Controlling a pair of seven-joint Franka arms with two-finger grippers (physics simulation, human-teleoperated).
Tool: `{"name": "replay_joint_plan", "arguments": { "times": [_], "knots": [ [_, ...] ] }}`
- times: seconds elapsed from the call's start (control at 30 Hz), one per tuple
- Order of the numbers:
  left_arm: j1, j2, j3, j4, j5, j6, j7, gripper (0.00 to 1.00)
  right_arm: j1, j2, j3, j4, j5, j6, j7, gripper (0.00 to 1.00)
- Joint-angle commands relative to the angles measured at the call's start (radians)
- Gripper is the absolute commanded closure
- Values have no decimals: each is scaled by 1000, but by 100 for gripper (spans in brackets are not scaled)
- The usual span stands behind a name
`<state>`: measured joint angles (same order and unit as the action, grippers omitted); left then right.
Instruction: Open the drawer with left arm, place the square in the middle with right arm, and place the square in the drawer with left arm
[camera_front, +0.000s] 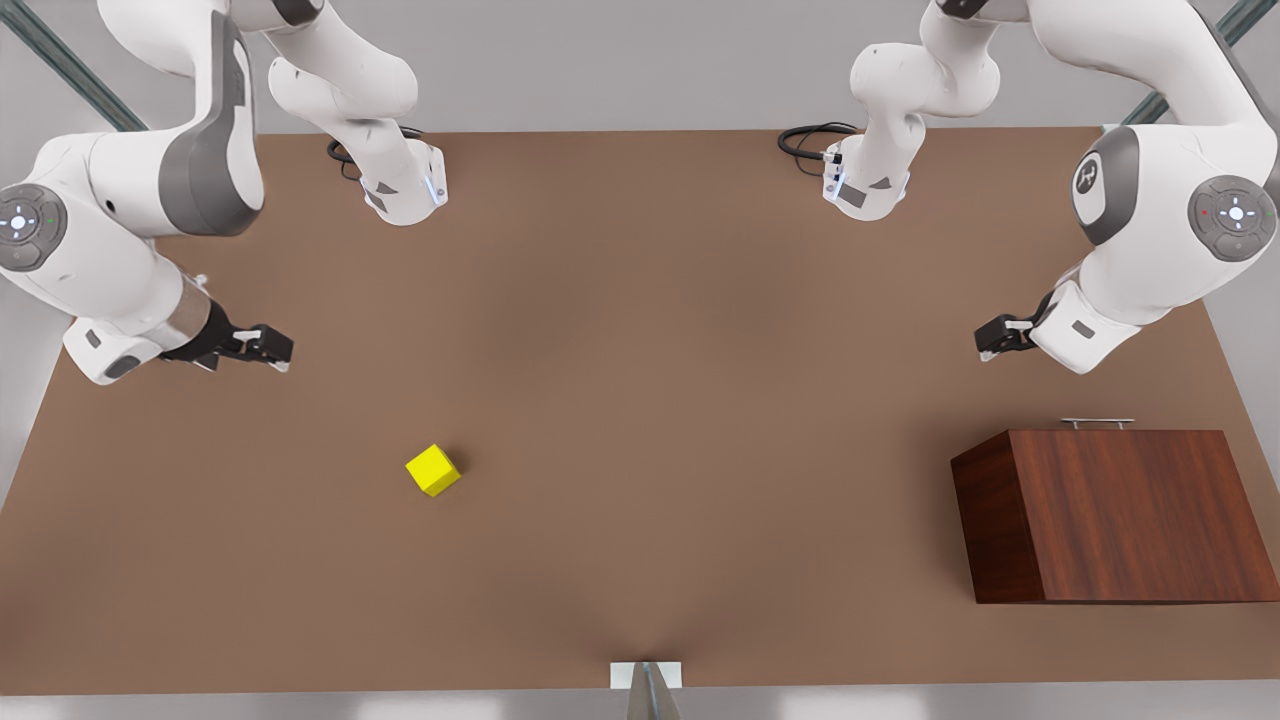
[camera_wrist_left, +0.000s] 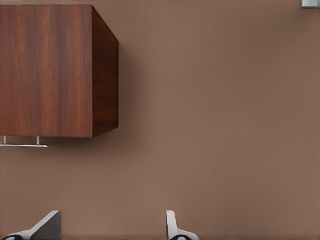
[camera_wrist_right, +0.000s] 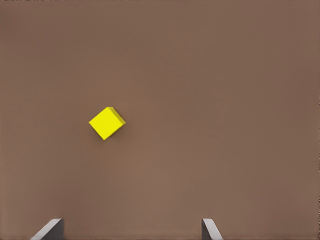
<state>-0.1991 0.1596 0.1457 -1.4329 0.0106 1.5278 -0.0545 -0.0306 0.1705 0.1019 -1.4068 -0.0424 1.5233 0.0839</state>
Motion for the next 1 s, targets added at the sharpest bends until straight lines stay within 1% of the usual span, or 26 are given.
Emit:
{"name": "replay_joint_plan", "arguments": {
  "times": [0.0, 0.03, 0.07, 0.1, 0.13, 0.17, 0.2, 0.23, 0.27, 0.3, 0.33, 0.43, 0.47, 0.5, 0.57, 0.6, 0.63, 0.67, 0.73, 0.8, 0.9, 0.97],
  "knots": [
    [0, 0, 0, -1, 2, -2, -1, 0, -2, 3, -1, -1, -2, 0, -4, 0],
    [6, -2, -1, -11, -4, -3, -18, 0, -2, 0, -2, 0, -2, 2, 5, 0],
    [42, 14, 5, -12, -3, -69, -21, 0, -2, -2, -2, 2, -2, 2, 7, 0],
    [61, 23, 75, -18, -6, -100, -39, 0, -2, -3, -5, 2, -2, 2, -6, 0],
    [64, 3, 164, -93, -9, -46, -191, 0, 0, -3, -2, -1, -2, 8, 5, 0],
    [64, -31, 203, -228, -8, 125, -457, 0, 0, -11, -1, -12, -1, 14, 7, 0],
    [64, -43, 206, -343, -1, 276, -686, 0, 5, -16, -1, -18, -1, 14, 8, 0],
    [67, -95, 207, -451, -1, 405, -815, 0, 9, -9, -2, -17, -2, 14, 10, 0],
    [70, -143, 250, -564, -3, 577, -834, 0, 14, 23, 1, -17, 1, 38, 95, 0],
    [70, -155, 253, -635, -3, 692, -838, 0, 14, 56, 9, -17, 1, 55, 174, 0],
    [70, -175, 278, -693, -3, 773, -875, 0, 20, 95, 24, -17, -2, 86, 233, 0],
    [70, -261, 282, -810, -1, 790, -955, 0, 29, 204, 90, -15, -16, 140, 506, 0],
    [70, -270, 293, -822, -1, 792, -956, 0, 34, 239, 98, -15, -11, 144, 634, 0],
    [70, -270, 304, -834, 0, 816, -956, 0, 34, 267, 130, -17, -20, 190, 681, 0],
    [70, -265, 307, -843, 0, 847, -964, 0, 46, 333, 156, -8, -40, 222, 795, 0],
    [72, -264, 307, -863, 0, 888, -966, 0, 61, 372, 157, -1, -39, 278, 882, 0],
    [72, -267, 308, -888, 0, 930, -964, 0, 58, 415, 186, 25, -43, 304, 913, 0],
    [84, -268, 314, -902, 0, 951, -964, 0, 60, 460, 191, 72, -42, 307, 944, 0],
    [93, -264, 333, -919, 0, 962, -964, 0, 58, 498, 196, 75, -42, 330, 956, 0],
    [95, -255, 334, -925, 0, 980, -964, 0, 51, 527, 228, 71, -43, 330, 971, 0],
    [116, -223, 334, -919, 0, 983, -1013, 0, 43, 541, 231, 48, -42, 331, 959, 0],
    [118, -199, 334, -917, 0, 1049, -1053, 0, 26, 543, 229, 26, -43, 357, 933, 0]
  ]
}}
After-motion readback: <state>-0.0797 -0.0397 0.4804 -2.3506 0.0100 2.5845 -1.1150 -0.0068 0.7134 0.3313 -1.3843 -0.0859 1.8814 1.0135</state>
